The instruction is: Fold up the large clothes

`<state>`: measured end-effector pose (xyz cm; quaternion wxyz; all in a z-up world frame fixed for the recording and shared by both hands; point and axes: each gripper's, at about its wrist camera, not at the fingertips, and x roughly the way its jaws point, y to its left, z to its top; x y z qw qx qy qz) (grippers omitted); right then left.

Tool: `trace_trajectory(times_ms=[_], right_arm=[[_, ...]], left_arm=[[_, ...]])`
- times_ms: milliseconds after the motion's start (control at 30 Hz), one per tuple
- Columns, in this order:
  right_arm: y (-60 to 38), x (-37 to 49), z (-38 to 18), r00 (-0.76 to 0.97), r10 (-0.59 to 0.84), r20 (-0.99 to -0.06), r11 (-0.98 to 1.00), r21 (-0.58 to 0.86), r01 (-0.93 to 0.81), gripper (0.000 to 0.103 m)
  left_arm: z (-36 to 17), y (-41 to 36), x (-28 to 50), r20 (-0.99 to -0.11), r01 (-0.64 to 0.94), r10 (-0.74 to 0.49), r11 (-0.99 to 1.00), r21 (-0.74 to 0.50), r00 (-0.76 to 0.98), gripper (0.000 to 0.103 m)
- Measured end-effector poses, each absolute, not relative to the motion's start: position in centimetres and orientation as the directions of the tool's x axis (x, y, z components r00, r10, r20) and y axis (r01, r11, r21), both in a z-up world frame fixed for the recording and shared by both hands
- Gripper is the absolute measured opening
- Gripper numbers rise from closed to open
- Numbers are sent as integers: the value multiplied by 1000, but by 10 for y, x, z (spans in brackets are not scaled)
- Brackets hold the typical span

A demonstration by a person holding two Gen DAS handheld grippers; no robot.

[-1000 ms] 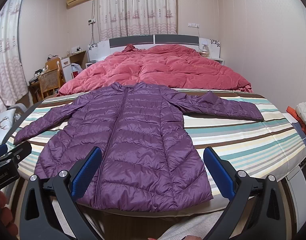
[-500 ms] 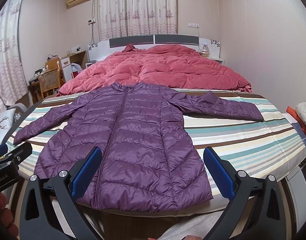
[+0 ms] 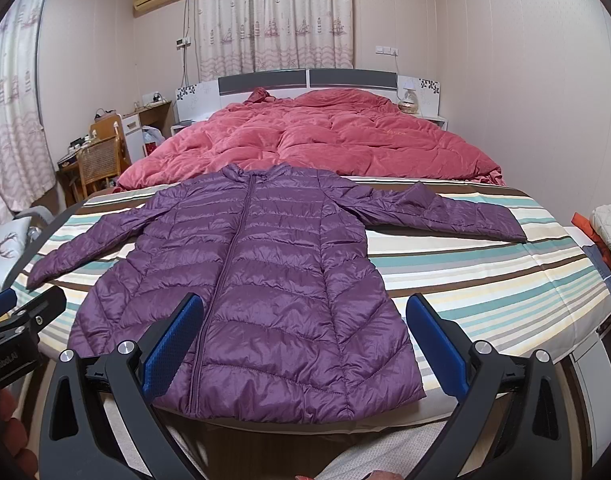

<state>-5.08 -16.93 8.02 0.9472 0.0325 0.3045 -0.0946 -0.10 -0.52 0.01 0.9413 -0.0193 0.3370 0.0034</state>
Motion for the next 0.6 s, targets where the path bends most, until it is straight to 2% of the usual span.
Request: trace_trajectory(times_ms=[600], right_arm=[[-168,-51,78,794,-160,-587,980,4,200,100]], left_arm=[[-3,-8,1,-638,-13,-9,999,-31,770,101]])
